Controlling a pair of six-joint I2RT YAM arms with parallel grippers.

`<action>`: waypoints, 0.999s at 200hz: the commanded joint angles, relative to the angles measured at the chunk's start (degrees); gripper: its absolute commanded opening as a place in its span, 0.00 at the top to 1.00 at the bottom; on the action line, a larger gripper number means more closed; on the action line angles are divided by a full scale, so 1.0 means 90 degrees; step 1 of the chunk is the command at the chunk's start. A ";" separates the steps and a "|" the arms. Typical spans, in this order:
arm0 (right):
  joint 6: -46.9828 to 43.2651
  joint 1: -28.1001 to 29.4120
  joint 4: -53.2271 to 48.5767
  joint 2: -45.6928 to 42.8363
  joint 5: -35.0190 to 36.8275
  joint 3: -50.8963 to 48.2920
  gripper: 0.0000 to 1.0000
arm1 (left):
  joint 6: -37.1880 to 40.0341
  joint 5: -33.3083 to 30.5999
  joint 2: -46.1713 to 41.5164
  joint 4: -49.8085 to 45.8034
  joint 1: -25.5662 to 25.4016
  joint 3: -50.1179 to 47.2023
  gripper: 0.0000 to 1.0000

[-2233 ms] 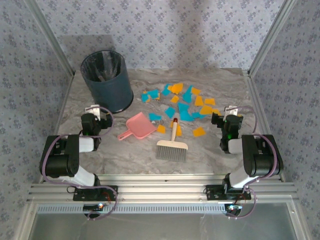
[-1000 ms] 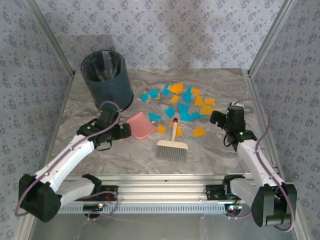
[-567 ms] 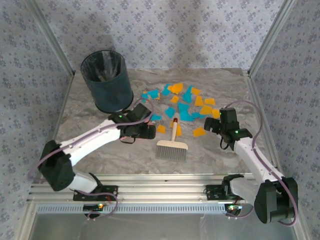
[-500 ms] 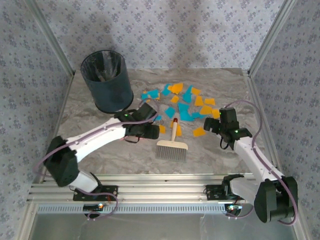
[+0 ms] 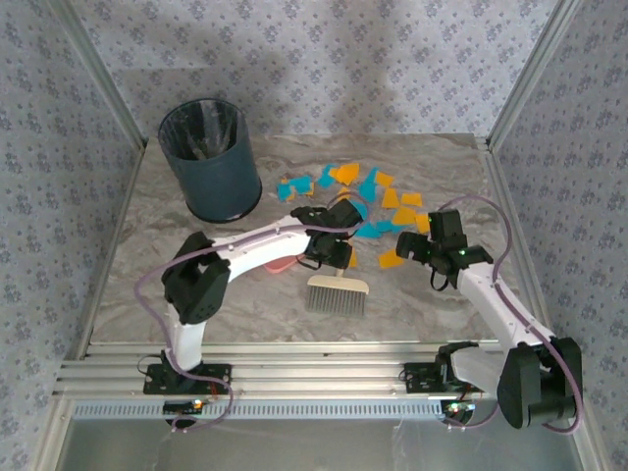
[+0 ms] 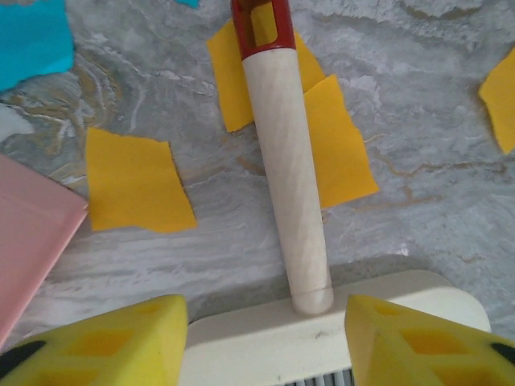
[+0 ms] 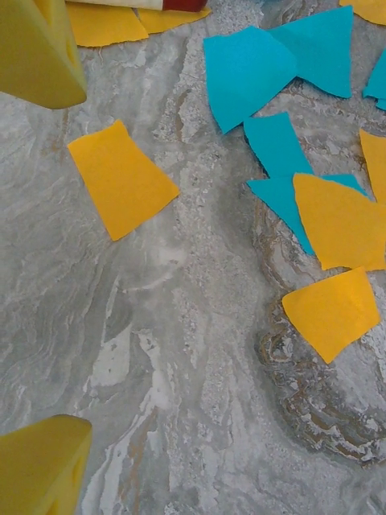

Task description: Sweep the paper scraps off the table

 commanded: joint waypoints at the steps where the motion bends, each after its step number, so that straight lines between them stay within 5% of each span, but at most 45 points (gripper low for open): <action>1: 0.0131 -0.0073 -0.0206 -0.0166 -0.0071 0.0103 0.00 | 0.0185 0.0112 0.0267 -0.0233 -0.0010 0.0390 0.52; 33: 0.0137 -0.0156 -0.0262 -0.0203 -0.0065 0.0075 0.00 | 0.0183 0.0282 0.0718 -0.0280 -0.0004 0.0708 0.59; 200: 0.0167 -0.0289 -0.0241 -0.0288 -0.0155 -0.0150 0.00 | -0.0039 0.0328 0.1496 -0.0642 -0.0101 0.0946 0.61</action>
